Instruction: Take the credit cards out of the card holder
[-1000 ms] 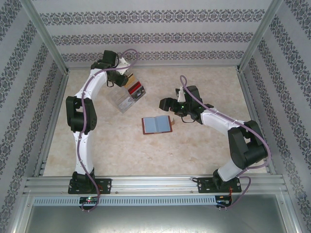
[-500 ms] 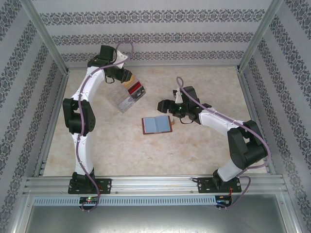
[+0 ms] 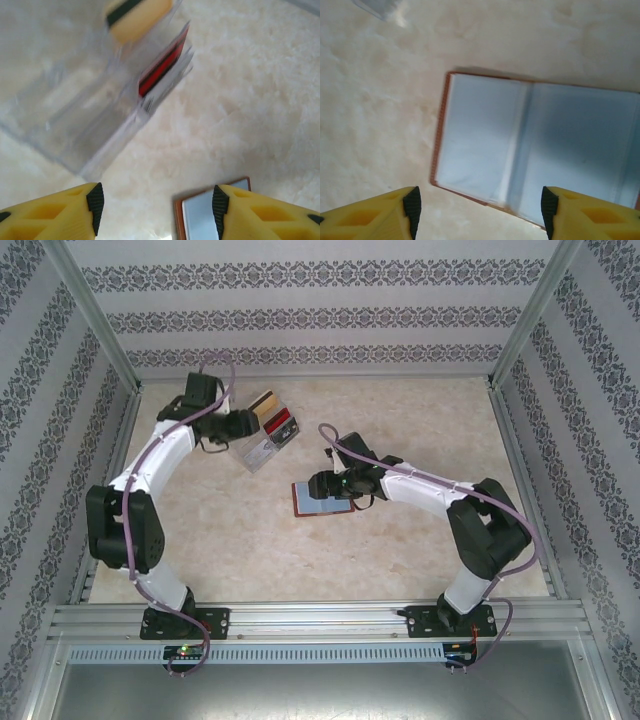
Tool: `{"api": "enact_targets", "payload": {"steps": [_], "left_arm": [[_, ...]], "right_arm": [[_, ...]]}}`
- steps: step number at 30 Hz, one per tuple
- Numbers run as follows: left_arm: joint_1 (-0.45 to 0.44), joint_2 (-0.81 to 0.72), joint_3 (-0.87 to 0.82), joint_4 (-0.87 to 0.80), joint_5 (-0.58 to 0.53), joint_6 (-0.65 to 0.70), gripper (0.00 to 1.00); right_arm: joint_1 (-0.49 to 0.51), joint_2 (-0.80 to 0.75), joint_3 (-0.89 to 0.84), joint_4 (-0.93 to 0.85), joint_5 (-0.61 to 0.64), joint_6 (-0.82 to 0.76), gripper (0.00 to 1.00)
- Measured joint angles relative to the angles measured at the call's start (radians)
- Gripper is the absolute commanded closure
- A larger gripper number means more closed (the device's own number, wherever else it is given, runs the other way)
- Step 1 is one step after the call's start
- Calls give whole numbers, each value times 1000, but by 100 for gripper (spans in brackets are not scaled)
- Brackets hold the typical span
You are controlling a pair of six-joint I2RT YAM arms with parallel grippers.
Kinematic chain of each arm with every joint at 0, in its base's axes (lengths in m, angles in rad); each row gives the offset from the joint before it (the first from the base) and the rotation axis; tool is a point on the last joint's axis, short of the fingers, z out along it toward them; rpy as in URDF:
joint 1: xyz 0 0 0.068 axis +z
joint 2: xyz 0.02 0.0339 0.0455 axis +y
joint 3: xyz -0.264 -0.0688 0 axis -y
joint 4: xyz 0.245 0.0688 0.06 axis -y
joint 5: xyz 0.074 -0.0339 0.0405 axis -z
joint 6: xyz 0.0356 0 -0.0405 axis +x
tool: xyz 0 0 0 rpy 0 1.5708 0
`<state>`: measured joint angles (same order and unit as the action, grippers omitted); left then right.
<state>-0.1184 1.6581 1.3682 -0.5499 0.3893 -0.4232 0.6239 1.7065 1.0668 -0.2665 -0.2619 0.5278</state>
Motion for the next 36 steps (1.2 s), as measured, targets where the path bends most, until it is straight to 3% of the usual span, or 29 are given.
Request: {"api": "enact_targets", "payload": {"steps": [4, 8, 17, 24, 30, 36], "left_arm": [[-58, -74, -160, 40, -4, -102, 48], [-175, -105, -259, 86, -8, -183, 56], [-367, -45, -300, 179, -35, -308, 67], [-410, 104, -268, 192, -48, -345, 68], [-411, 146, -248, 193, -54, -365, 77], [-411, 184, -241, 195, -61, -370, 79]], "right_arm": [[0, 30, 2, -43, 61, -5, 37], [0, 31, 2, -64, 116, -5, 38], [-7, 31, 2, -86, 174, -3, 41], [-18, 43, 2, -86, 175, -3, 43], [-21, 76, 2, -87, 175, -3, 43], [-41, 86, 2, -86, 168, -3, 43]]}}
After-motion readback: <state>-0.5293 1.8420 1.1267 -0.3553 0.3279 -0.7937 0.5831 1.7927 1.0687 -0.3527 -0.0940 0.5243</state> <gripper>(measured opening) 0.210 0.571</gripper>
